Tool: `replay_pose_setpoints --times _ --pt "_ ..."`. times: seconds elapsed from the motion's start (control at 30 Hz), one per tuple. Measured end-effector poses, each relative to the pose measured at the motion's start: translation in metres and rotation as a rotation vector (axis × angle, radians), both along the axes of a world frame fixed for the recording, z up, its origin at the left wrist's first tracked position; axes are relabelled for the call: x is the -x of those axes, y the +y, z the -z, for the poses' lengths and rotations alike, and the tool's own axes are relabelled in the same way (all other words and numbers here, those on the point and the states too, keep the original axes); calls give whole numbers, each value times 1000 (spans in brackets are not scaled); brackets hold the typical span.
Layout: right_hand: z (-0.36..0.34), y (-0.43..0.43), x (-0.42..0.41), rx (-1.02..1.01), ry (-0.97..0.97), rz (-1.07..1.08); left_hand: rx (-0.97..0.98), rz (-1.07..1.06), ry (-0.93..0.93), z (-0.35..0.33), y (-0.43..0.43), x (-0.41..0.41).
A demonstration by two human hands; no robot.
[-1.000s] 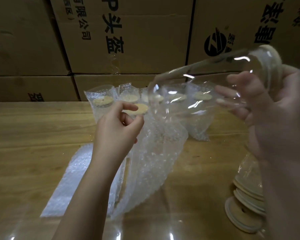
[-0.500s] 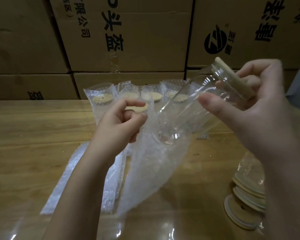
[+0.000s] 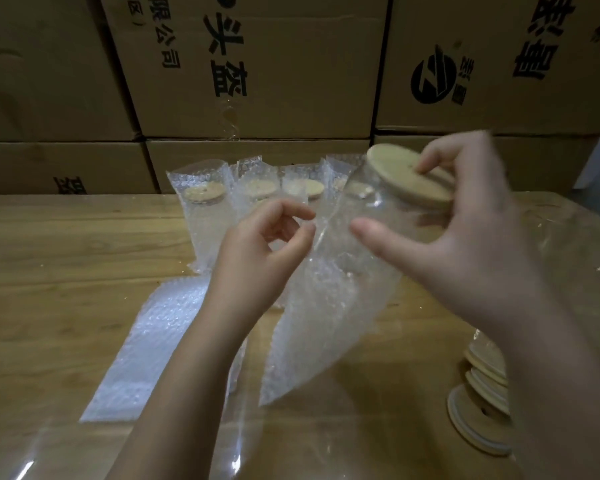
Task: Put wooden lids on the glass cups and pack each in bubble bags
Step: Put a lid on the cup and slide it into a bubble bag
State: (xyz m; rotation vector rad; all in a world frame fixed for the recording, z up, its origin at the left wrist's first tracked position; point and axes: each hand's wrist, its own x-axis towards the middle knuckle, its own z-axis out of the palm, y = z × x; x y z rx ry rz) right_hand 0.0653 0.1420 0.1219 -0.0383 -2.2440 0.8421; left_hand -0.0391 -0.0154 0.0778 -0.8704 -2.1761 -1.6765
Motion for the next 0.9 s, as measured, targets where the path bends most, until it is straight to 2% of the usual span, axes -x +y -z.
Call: replay_pose_setpoints --times 0.07,0.13,0.37,0.5,0.7,0.8,0.87,0.9 --pt "14 -6 9 -21 -69 -50 156 -86 83 -2 -8 3" --pt "14 -14 18 -15 -100 -42 233 -128 100 -3 -17 6" --pt "38 -31 37 -104 -202 -84 255 -215 96 -6 -29 12" --pt "55 -38 48 -136 -284 -161 359 -268 104 -4 -33 14" --pt "75 -47 58 -181 -317 -128 385 -284 52 -8 -38 15" --pt "73 -46 58 -218 -365 -133 538 -314 180 -12 -41 11" --pt "67 -41 56 -169 -395 -168 624 -208 282 -18 -42 3" --pt "63 -38 55 -126 -406 -195 648 -97 272 -23 -41 -3"
